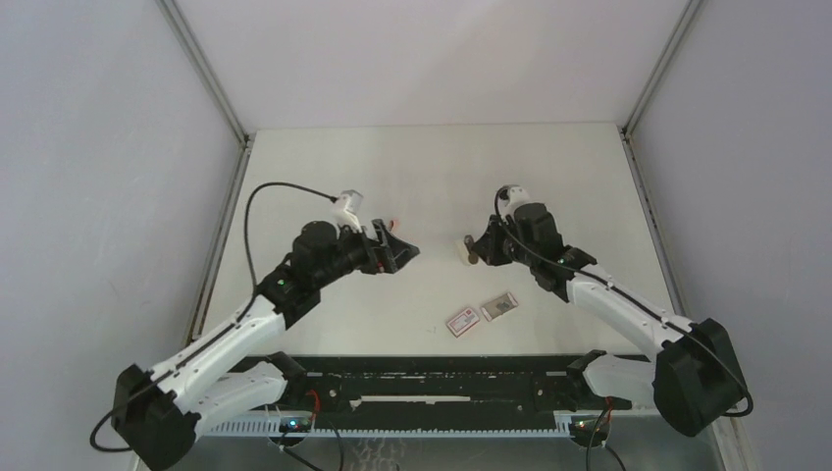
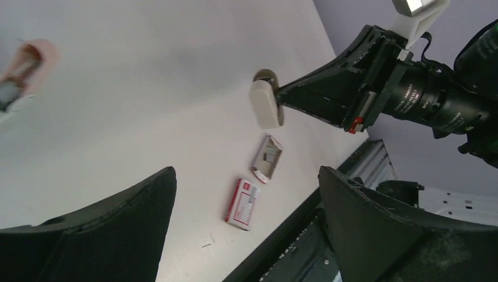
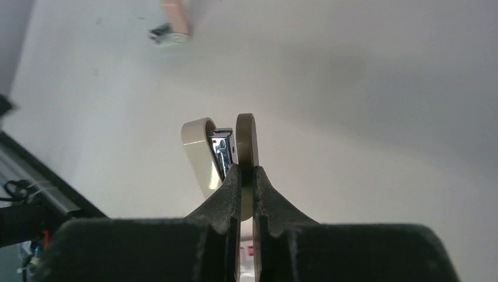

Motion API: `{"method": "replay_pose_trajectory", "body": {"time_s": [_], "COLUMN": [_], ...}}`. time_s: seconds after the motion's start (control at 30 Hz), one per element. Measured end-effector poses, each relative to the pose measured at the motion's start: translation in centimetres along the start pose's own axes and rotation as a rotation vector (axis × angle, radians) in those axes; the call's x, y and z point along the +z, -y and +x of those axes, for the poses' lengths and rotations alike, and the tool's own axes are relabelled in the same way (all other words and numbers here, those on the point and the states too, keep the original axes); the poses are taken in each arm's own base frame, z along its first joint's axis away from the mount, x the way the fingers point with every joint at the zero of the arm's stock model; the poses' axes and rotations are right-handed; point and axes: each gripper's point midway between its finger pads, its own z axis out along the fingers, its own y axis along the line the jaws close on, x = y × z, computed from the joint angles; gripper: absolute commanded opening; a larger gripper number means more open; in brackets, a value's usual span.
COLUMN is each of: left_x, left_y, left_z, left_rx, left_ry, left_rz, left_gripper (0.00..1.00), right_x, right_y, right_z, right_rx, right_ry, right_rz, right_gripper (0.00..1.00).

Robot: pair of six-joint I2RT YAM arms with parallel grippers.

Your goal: Load the staples into the stapler

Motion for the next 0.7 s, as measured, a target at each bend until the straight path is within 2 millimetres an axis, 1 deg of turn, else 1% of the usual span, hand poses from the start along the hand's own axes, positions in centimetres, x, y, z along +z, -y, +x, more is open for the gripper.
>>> {"method": "replay_pose_trajectory", "body": {"time_s": [0.03, 0.1, 0.13, 0.2, 0.3, 0.43, 0.57, 0.7], "left_x": [0.7, 1.8, 2.2, 3.1, 3.7, 4.1, 4.4, 4.8], "left_y": [0.9, 1.6, 1.7, 1.5, 1.4, 2.0, 2.3, 2.2], "left_z": [0.7, 1.7, 2.1, 2.7, 2.9, 2.7, 2.8, 3.0], "left_rx": [-0.003, -0.014, -0.019, -0.035, -0.052, -0.058, -0.062, -0.071], "left_ry": [-0.018, -0.047, -0.058, -0.077, -0.082, -0.074, -0.072, -0.079], "left_rz": [0.028, 0.051, 0.054, 0.047, 0.044, 0.069, 0.081, 0.079], "left_gripper": [0.94, 0.93, 0.93, 0.93, 0.88, 0.81, 0.78, 0.74], "right_x": [-0.1, -0.2, -0.3, -0.5, -0.6, -0.7, -0.7, -0.8], "right_y": [-1.2, -3.2, -4.4, -6.0, -7.7, -8.7, -9.0, -9.4], "right_z": [-0.1, -0.3, -0.4, -0.8, -1.3, -1.8, -2.0, -2.3], "right_rx": [-0.006, -0.014, -0.019, -0.025, -0.025, -0.015, -0.008, -0.011], "right_ry": [0.022, 0.059, 0.081, 0.114, 0.153, 0.184, 0.198, 0.209], "right_rz": [-0.025, -0.067, -0.09, -0.122, -0.155, -0.177, -0.185, -0.2], "right_gripper": [0.0, 0.0, 0.0, 0.0, 0.0, 0.0, 0.0, 0.0]}}
